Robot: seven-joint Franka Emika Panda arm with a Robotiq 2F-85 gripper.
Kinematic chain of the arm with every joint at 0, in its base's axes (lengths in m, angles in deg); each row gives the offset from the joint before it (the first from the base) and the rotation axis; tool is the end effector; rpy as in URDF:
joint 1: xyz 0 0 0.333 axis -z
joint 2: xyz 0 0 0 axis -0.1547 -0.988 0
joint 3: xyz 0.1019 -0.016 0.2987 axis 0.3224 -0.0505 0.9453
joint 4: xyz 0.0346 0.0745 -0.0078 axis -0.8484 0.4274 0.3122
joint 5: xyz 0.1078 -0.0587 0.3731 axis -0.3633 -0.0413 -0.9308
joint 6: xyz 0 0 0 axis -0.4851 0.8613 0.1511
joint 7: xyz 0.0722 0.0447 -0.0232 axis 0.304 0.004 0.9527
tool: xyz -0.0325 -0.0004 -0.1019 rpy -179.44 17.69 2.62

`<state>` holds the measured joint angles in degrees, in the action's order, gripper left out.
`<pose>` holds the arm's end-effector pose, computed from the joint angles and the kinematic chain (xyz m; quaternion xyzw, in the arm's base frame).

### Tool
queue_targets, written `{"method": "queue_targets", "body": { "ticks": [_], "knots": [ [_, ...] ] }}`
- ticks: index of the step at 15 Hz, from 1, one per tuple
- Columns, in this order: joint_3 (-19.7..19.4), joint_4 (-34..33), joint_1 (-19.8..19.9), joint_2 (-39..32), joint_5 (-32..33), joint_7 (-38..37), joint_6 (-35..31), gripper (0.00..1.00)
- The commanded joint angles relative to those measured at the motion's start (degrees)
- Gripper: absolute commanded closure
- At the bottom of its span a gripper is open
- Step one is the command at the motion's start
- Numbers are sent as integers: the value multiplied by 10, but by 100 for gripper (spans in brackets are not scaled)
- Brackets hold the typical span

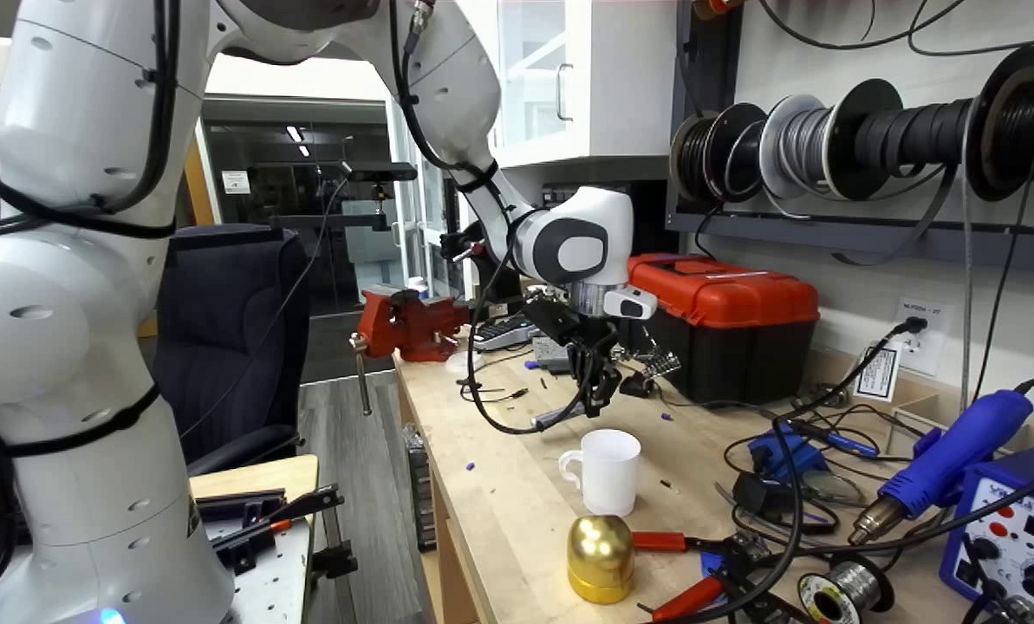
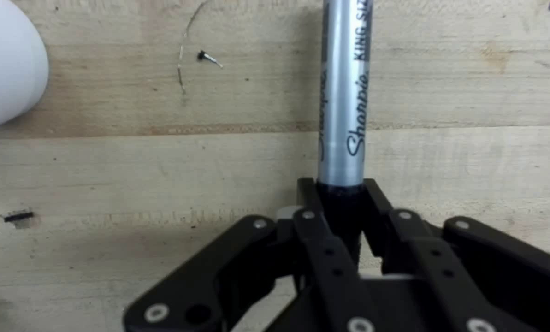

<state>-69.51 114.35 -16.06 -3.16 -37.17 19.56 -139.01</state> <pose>0.5752 0.1082 0.2354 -0.9996 0.0032 -0.0028 0.0282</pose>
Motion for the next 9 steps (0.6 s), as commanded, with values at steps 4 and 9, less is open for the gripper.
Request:
{"method": "queue_targets", "body": {
  "ticks": [4, 9],
  "knots": [
    [-5, 107, 4, 134, 18, -1, -18, 96],
    [-9, 150, 22, 206, 11, 12, -28, 96]
  ]
}}
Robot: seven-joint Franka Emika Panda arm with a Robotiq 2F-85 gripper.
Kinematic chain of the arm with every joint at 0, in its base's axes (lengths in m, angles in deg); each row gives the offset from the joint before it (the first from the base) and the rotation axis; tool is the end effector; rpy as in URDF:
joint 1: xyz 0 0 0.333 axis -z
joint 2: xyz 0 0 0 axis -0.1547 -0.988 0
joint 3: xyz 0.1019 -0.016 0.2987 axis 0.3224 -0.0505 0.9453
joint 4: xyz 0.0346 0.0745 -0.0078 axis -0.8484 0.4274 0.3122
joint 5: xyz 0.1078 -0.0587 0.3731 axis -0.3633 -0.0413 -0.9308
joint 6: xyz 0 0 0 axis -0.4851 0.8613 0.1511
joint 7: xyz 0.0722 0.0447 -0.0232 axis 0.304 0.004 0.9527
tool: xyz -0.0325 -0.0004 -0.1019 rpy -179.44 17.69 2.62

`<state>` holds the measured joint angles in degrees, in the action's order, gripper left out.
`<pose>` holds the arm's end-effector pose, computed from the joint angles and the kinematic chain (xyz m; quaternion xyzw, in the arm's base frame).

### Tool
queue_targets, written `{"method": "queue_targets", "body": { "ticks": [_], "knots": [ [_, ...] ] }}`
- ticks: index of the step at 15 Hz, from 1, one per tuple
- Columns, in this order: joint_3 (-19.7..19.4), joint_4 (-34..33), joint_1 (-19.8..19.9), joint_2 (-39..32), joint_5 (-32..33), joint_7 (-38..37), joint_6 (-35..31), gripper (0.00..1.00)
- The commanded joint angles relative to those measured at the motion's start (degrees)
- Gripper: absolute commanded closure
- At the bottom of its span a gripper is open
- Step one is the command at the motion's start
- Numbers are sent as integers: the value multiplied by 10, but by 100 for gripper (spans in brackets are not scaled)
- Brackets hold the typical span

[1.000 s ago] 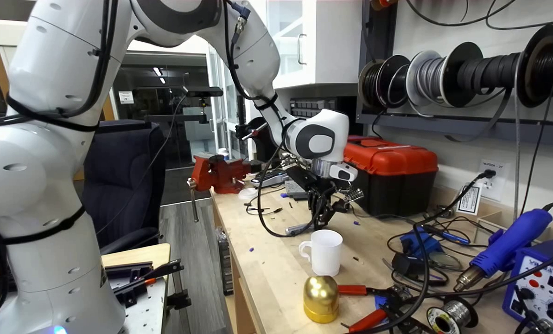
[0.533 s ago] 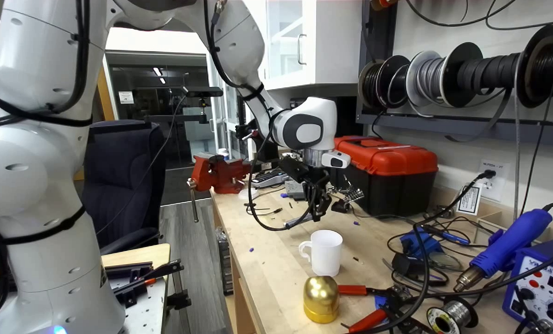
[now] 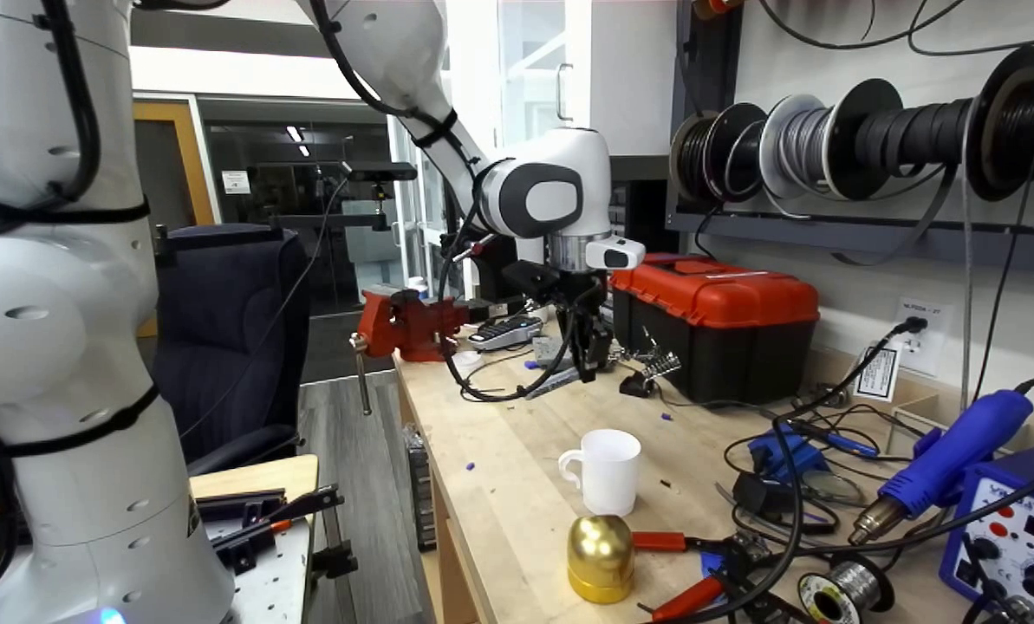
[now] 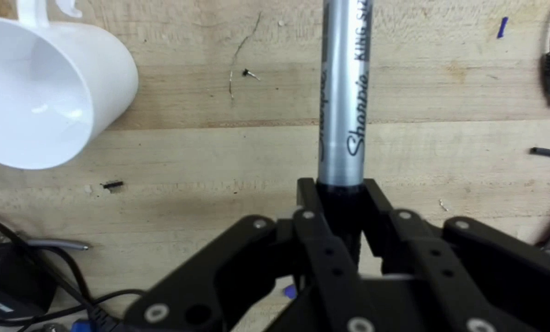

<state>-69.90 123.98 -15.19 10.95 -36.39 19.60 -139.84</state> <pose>0.5366 0.0890 0.3079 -0.9984 0.0062 -0.0506 0.0240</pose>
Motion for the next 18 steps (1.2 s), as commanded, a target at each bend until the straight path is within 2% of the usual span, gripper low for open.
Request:
{"method": "queue_targets", "body": {
  "ticks": [1, 8, 18],
  "knots": [
    [-8, 61, 19, 77, 3, 13, -24, 96],
    [-30, 107, 54, 134, 5, 20, -75, 96],
    [-60, 147, 100, 162, 49, 18, -164, 96]
  ]
}}
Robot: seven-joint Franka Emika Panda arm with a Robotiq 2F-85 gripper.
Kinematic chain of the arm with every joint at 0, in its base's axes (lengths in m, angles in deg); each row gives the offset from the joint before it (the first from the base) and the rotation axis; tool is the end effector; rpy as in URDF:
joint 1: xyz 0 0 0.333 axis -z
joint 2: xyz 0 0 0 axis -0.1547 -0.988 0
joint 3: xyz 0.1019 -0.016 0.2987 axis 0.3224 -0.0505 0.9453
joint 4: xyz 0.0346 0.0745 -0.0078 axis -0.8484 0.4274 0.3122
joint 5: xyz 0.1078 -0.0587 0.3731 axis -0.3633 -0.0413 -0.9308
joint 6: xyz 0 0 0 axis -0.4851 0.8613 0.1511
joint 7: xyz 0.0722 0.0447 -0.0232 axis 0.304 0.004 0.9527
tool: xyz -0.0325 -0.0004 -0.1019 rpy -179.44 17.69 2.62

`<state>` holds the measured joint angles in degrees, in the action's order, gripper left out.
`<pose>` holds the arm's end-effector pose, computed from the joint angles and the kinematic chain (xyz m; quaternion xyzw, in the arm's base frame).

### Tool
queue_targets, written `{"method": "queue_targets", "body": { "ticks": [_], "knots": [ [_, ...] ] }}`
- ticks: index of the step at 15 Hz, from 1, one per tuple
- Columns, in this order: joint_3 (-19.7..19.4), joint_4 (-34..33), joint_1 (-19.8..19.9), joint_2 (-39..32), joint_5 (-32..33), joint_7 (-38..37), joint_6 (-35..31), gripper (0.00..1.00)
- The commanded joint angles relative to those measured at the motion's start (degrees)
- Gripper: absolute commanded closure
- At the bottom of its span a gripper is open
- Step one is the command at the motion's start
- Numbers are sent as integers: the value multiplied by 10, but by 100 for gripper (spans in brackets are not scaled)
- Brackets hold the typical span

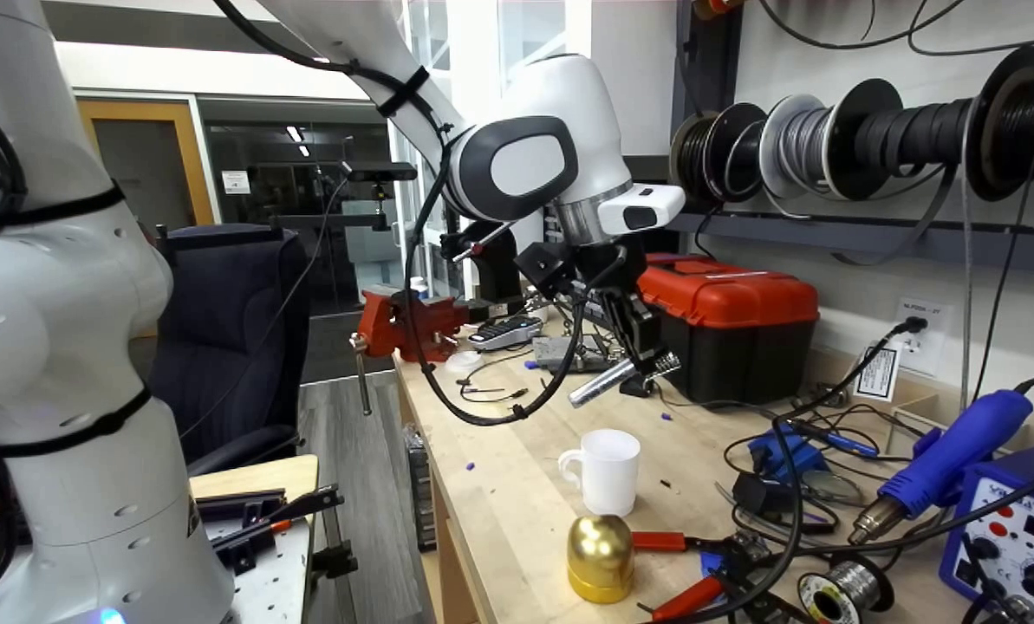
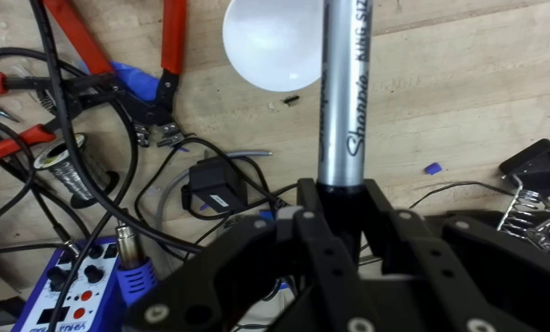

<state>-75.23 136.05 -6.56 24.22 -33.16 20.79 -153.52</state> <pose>0.4962 -0.0383 0.3641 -0.9788 0.0930 -0.1825 0.0011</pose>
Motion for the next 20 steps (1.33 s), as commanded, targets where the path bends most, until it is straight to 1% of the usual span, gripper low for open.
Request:
{"method": "queue_targets", "body": {
  "ticks": [1, 5, 7, 10, 13, 17, 20],
  "knots": [
    [-9, 24, 17, 27, 19, 7, -32, 96],
    [-11, 12, 22, 16, 28, 7, -47, 96],
    [-8, 13, 25, 12, 45, -4, -59, 96],
    [-2, 16, 35, 1, 102, -40, -79, 96],
    [-6, 20, 31, -12, 144, -67, -103, 96],
    [-6, 38, 20, -30, 130, -56, -164, 96],
    [-8, 59, 28, -37, 165, -80, -208, 96]
  ]
}}
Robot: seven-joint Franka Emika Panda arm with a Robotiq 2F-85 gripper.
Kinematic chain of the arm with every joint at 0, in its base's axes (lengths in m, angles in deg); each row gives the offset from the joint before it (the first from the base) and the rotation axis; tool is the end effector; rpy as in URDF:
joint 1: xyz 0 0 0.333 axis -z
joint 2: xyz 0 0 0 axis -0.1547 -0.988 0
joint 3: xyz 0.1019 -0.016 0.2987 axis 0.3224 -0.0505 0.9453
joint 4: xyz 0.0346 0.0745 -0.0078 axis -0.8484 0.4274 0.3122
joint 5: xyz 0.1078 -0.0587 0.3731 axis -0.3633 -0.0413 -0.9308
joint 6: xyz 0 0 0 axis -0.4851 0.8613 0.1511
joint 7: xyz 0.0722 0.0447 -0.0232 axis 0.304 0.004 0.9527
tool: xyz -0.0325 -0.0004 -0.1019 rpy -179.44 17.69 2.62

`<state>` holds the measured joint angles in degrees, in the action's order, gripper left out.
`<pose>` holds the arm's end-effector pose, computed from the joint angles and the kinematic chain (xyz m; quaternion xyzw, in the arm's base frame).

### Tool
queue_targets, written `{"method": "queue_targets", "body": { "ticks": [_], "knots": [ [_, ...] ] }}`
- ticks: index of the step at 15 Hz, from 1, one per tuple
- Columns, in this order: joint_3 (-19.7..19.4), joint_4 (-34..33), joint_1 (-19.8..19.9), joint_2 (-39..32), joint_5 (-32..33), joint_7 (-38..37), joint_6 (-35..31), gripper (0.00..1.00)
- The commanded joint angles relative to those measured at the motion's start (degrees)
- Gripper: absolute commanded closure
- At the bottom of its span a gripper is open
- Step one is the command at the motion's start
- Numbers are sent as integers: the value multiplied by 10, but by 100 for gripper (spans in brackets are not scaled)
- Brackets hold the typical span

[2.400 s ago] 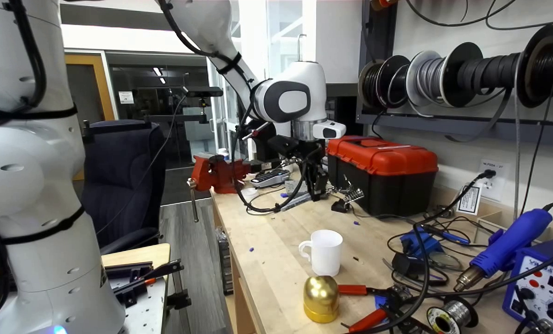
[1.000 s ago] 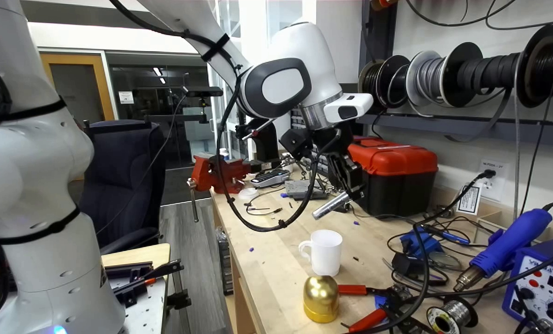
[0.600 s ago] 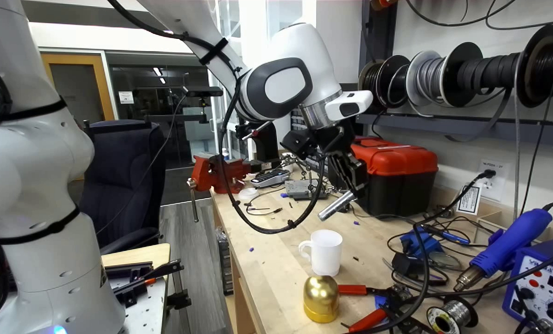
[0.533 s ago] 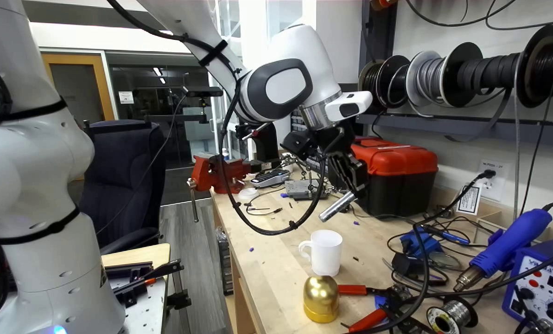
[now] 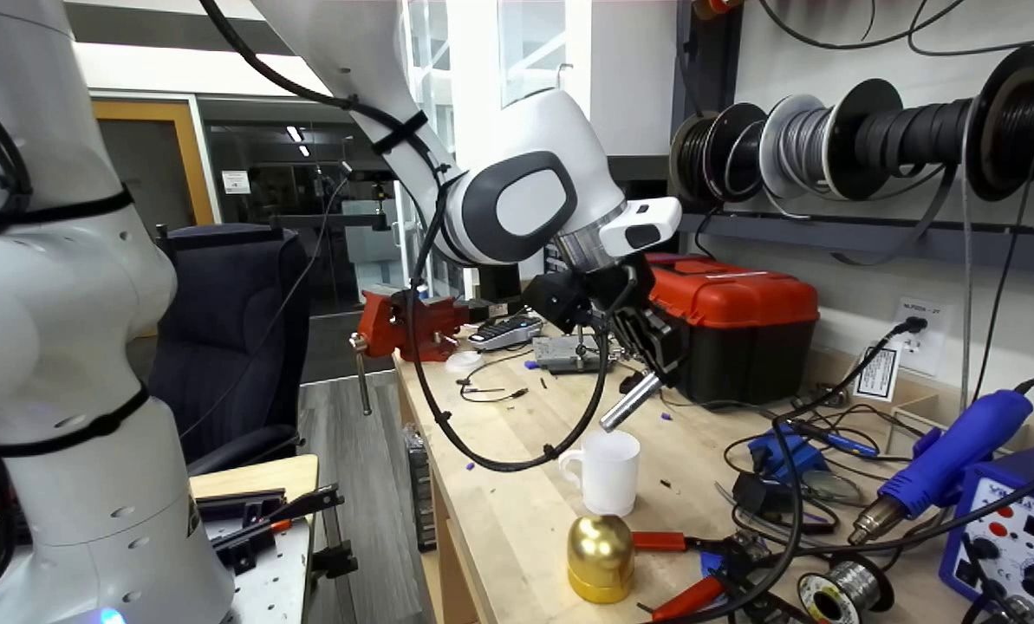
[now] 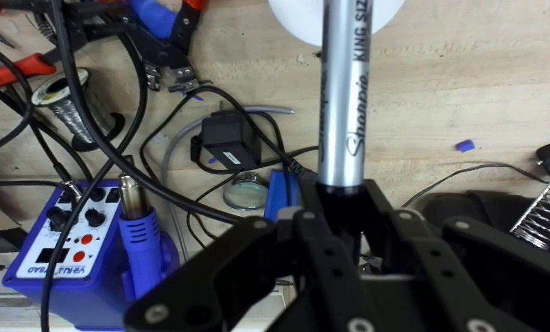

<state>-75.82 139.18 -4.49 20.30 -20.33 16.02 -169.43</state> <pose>0.4955 -0.0439 0.3398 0.9645 -0.0487 0.2577 0.0325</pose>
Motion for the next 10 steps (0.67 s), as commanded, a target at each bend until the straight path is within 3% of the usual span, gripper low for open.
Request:
{"method": "queue_targets", "body": {
  "ticks": [1, 10],
  "knots": [
    [-4, 33, 10, 1, 51, -41, -60, 96],
    [-20, 75, 18, -2, 103, -74, -143, 96]
  ]
}}
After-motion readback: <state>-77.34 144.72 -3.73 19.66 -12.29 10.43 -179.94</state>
